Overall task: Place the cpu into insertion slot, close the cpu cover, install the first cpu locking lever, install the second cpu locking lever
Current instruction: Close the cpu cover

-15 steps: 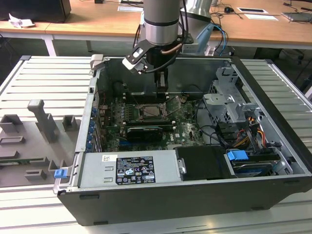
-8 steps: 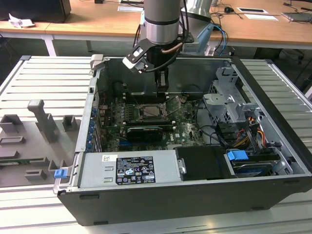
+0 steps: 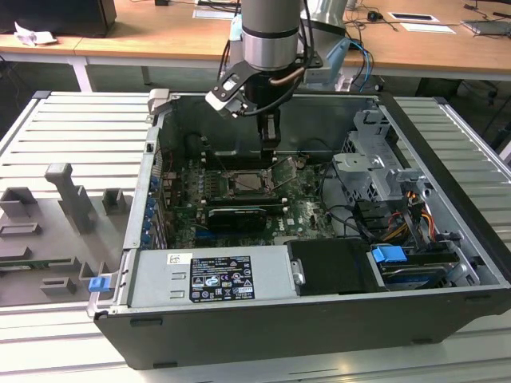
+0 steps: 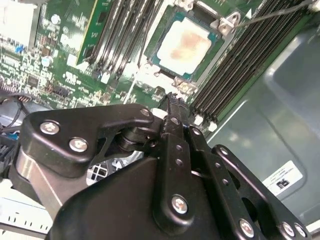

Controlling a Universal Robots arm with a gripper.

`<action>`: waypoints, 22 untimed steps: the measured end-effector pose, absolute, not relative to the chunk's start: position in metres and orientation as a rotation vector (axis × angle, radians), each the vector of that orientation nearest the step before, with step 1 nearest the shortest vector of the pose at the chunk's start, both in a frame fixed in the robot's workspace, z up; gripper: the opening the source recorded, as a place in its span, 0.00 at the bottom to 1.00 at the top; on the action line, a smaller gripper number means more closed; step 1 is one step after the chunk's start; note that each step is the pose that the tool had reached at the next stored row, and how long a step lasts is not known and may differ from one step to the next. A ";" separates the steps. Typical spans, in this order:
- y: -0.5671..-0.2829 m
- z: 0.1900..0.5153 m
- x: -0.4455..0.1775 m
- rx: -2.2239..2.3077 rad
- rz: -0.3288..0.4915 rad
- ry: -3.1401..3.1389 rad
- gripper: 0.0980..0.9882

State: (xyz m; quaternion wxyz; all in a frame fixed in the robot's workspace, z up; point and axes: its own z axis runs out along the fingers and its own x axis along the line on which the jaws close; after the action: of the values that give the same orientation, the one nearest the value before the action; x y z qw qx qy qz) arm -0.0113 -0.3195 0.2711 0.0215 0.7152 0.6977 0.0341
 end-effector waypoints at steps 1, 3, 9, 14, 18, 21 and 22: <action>-0.319 0.271 -0.008 2.217 0.106 2.162 0.01; -0.319 0.271 -0.003 2.217 0.106 2.162 0.01; -0.319 0.271 0.011 2.217 0.106 2.162 0.01; -0.319 0.271 0.019 2.217 0.106 2.163 0.01; -0.319 0.271 0.026 2.217 0.106 2.162 0.01; -0.319 0.271 0.031 2.217 0.106 2.162 0.01; -0.319 0.271 0.032 2.217 0.106 2.162 0.01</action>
State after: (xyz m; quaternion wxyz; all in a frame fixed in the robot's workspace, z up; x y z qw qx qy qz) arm 0.0324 -0.3187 0.2709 0.0215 0.7153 0.6977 0.0342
